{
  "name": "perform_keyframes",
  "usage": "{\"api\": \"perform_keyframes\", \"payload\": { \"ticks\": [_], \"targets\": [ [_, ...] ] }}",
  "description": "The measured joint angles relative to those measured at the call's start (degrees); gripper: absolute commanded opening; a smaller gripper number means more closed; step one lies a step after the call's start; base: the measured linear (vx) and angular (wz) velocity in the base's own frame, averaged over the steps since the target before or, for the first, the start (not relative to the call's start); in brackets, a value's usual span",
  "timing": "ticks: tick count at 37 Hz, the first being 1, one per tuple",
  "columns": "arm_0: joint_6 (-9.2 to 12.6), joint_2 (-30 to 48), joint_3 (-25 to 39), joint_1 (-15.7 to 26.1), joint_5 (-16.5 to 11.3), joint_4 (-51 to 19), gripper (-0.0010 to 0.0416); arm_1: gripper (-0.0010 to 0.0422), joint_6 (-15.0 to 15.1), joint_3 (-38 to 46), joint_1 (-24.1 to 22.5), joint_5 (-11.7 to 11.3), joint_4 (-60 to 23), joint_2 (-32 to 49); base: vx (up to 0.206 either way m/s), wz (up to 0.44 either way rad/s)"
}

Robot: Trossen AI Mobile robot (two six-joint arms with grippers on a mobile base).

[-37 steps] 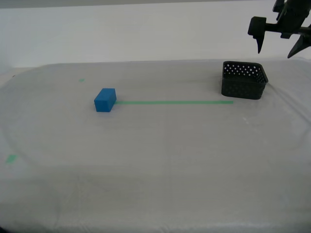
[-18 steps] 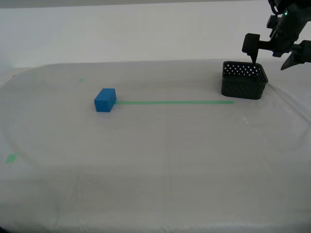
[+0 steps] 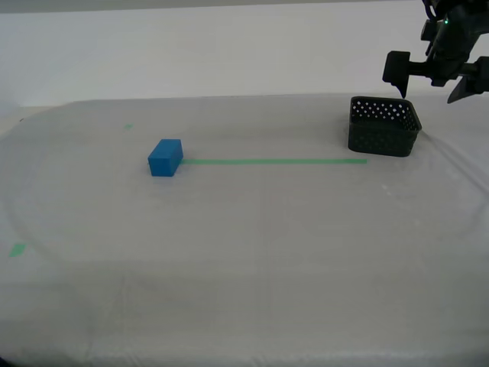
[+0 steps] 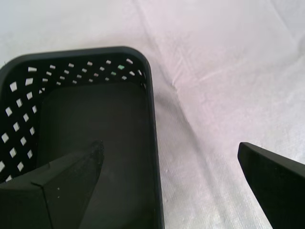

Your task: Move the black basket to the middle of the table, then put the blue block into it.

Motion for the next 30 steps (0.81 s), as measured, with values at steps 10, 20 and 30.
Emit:
{"api": "perform_keyframes", "payload": {
  "ticks": [10, 20, 30],
  "targets": [
    [-0.81, 4.15, 2.23, 0.04, 0.5, 1.22, 0.0394, 0.0, 0.0, 0.0, 0.0, -0.02, -0.04, 0.0, 0.0, 0.0],
    [-0.85, 8.22, 6.12, 0.11, 0.48, -0.5, 0.0394, 0.0, 0.0, 0.0, 0.0, 0.0, -0.15, 0.0, 0.0, 0.0],
    [-0.87, 11.96, 8.83, 0.09, 0.5, -2.43, 0.0394, 0.0, 0.0, 0.0, 0.0, -0.02, -0.31, 0.0, 0.0, 0.0]
  ]
}}
